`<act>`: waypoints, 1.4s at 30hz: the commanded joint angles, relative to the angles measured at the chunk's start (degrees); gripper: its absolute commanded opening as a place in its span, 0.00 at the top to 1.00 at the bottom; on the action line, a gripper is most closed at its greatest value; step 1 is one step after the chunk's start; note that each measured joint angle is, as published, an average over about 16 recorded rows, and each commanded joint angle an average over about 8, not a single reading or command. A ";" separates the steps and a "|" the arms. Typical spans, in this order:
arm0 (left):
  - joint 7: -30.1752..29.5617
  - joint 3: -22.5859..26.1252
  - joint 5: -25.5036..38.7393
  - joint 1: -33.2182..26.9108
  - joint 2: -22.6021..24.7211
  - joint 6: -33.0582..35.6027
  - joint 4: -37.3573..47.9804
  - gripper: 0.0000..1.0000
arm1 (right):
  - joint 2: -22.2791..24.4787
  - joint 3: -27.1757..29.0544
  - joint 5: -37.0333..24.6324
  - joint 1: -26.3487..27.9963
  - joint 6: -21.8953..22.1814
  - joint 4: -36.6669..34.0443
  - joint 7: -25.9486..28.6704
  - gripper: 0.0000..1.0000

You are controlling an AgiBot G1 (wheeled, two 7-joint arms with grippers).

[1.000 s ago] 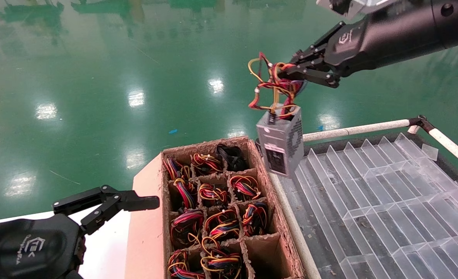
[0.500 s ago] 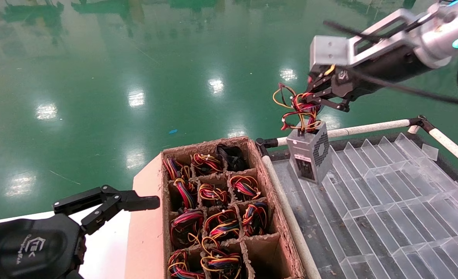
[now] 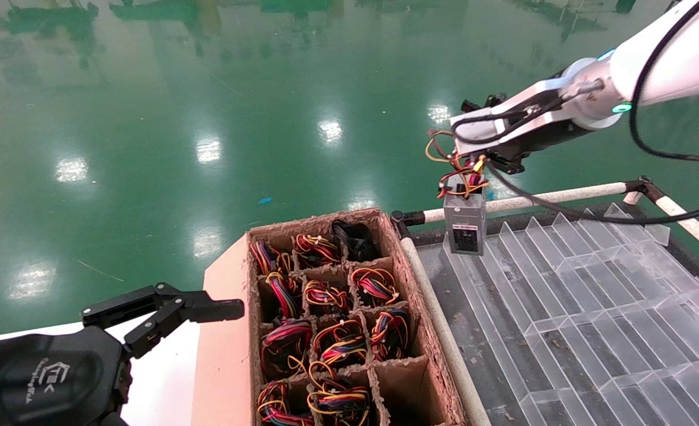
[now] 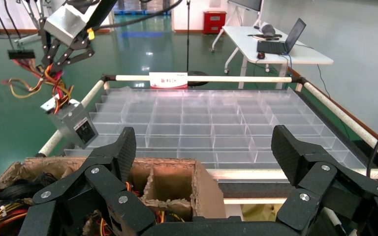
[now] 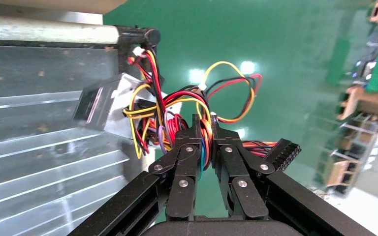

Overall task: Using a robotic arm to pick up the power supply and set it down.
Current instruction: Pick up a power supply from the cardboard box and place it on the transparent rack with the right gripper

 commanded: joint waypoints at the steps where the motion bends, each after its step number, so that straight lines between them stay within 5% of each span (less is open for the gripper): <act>1: 0.00 0.00 0.00 0.00 0.00 0.00 0.00 0.00 | -0.94 -0.07 -0.11 -0.76 1.77 -0.75 -2.08 1.00; 13: 0.01 0.03 -0.02 -0.01 -0.01 -0.01 0.00 0.00 | -2.75 0.60 1.85 -4.61 5.56 -0.29 -12.86 1.00; 26: 0.03 0.05 -0.04 -0.01 -0.02 -0.02 0.00 0.00 | -2.74 0.21 3.57 -7.12 6.84 0.35 -12.33 1.00; 42: 0.04 0.09 -0.06 -0.02 -0.03 -0.04 0.00 0.00 | -2.10 0.49 4.59 -10.22 16.27 -3.21 -12.45 1.00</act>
